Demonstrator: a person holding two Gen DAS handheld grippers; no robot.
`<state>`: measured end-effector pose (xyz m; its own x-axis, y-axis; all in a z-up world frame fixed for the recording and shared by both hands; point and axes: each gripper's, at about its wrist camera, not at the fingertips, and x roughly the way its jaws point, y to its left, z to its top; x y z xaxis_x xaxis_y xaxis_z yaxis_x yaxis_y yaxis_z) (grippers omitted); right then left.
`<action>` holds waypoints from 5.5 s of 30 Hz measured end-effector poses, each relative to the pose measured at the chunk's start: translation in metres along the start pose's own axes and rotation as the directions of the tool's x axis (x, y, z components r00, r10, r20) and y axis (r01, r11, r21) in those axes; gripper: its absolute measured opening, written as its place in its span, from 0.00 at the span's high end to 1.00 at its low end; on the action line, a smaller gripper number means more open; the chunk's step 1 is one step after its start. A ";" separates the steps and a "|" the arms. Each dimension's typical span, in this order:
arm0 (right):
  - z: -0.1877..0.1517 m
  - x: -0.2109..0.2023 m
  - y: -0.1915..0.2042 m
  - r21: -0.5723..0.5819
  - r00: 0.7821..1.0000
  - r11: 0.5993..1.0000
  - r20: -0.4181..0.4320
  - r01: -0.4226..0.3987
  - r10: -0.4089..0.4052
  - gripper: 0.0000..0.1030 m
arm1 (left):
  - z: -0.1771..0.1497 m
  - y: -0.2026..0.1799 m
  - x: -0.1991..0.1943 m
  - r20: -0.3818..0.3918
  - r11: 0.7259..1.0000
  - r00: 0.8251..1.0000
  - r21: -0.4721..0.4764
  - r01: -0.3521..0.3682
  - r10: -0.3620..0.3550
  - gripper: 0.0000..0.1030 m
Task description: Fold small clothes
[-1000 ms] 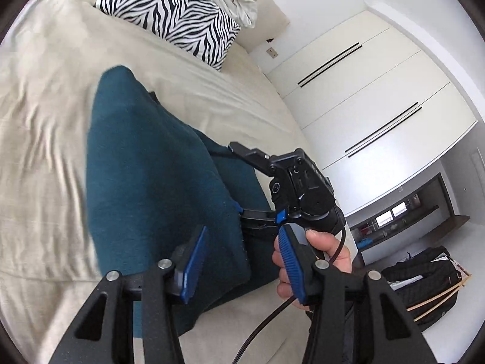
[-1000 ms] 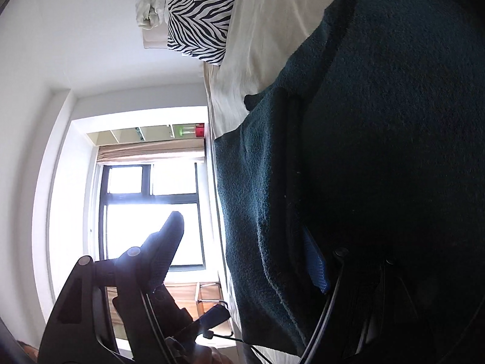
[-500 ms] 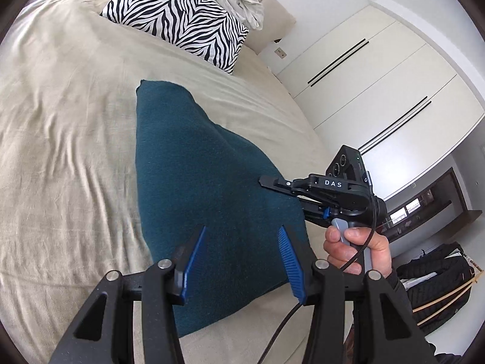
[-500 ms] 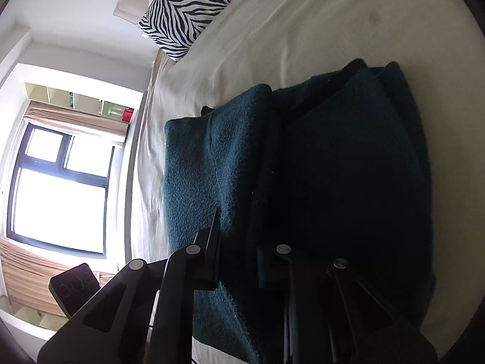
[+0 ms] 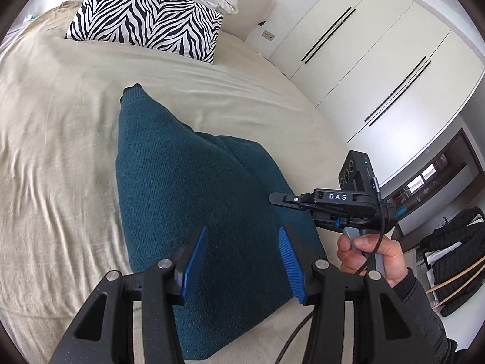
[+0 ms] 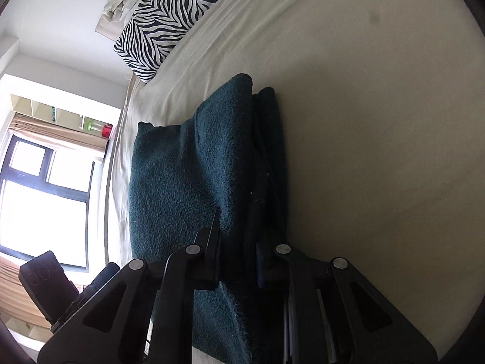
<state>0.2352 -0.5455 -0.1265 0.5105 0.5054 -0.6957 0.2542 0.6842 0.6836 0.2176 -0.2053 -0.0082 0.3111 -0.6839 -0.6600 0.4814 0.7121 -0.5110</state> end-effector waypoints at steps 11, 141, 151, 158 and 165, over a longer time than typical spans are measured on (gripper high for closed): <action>-0.006 0.000 -0.034 0.074 0.997 0.994 0.016 -0.081 0.080 0.86 | 0.007 0.015 0.063 -0.084 0.997 0.993 -0.004 -0.082 0.082 0.51; -0.270 0.103 0.201 -0.377 0.989 0.919 -0.051 0.112 -0.142 0.80 | -0.128 0.183 -0.173 -0.044 0.930 0.942 -0.149 -0.335 0.332 0.50; -0.270 0.068 0.145 -0.170 1.000 0.985 0.022 0.022 -0.019 0.59 | -0.156 0.181 -0.203 0.002 0.910 0.928 -0.194 -0.366 0.374 0.36; -0.307 0.019 0.158 -0.240 0.987 0.967 0.154 0.087 -0.051 0.59 | -0.175 0.154 -0.239 0.116 0.874 0.872 -0.181 -0.451 0.475 0.36; -0.332 0.031 0.163 -0.299 0.994 0.953 0.110 0.055 -0.022 0.60 | -0.182 0.137 -0.238 0.144 0.893 0.884 -0.142 -0.426 0.445 0.36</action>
<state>0.0195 -0.2436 -0.1103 0.5921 0.4290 -0.6822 0.0245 0.8366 0.5473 0.0600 0.0840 -0.0217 0.6070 -0.3108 -0.7314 0.1812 0.9502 -0.2535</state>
